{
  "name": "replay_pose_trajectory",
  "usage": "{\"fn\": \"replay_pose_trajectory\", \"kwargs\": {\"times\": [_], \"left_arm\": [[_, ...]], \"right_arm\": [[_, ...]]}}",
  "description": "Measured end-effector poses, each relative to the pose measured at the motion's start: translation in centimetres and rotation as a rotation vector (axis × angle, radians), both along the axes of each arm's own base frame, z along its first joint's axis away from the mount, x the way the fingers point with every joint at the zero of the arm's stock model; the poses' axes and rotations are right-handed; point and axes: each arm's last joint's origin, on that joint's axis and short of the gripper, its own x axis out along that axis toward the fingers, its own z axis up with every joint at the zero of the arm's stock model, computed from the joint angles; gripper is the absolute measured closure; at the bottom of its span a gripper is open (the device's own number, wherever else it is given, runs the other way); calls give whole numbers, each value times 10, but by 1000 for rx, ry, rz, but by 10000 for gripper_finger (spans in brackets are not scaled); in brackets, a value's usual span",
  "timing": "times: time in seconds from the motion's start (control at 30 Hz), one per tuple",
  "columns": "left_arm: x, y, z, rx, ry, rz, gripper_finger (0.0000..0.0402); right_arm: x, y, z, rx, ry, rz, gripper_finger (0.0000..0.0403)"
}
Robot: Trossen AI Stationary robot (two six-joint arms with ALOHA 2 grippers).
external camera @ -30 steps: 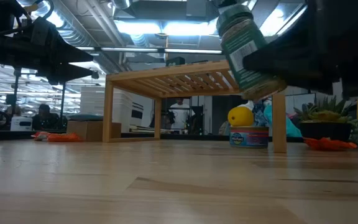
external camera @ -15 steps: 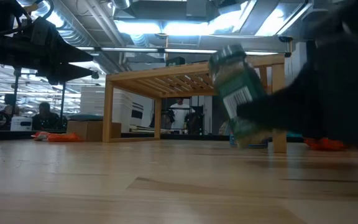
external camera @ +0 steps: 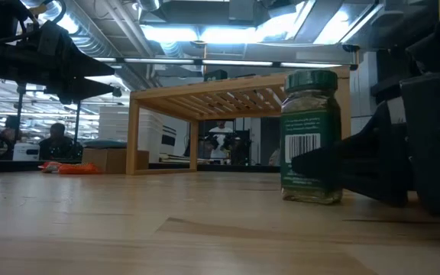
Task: Shelf spices
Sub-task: Remove the green seasoning bottle from the shelf
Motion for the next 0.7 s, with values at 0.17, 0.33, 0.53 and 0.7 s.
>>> {"fn": "replay_pose_trajectory", "kwargs": {"times": [0.17, 0.33, 0.53, 0.7], "left_arm": [[0, 0, 0, 0, 0, 0, 71], [0, 0, 0, 0, 0, 0, 71], [0, 0, 0, 0, 0, 0, 71], [0, 0, 0, 0, 0, 0, 71]], "right_arm": [[0, 0, 0, -21, 13, 0, 119], [-4, 2, 0, -49, 1, -25, 93], [-14, 11, 2, -111, -13, -55, 89], [-21, 17, 2, -115, -16, -35, 99]]}}
